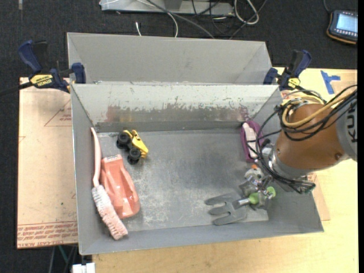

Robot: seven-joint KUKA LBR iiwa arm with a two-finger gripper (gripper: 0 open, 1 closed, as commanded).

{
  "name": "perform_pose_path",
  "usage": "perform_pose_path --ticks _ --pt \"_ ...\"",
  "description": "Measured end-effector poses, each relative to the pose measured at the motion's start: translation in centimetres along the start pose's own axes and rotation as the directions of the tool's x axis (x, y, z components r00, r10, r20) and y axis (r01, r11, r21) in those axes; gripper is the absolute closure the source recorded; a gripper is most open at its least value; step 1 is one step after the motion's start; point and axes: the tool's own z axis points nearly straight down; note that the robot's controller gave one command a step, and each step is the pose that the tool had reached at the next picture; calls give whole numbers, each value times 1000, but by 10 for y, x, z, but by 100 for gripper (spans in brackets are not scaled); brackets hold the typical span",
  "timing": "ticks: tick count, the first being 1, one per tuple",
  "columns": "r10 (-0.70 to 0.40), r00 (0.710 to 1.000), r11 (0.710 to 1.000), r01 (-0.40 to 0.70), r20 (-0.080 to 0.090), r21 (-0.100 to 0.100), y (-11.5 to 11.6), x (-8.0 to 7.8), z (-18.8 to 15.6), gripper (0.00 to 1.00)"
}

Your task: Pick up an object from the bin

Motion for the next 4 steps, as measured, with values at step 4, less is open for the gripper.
perform_pose_path --ticks 4 --pt "4 1000 1000 -4 3 -1 1 -2 -63 100"
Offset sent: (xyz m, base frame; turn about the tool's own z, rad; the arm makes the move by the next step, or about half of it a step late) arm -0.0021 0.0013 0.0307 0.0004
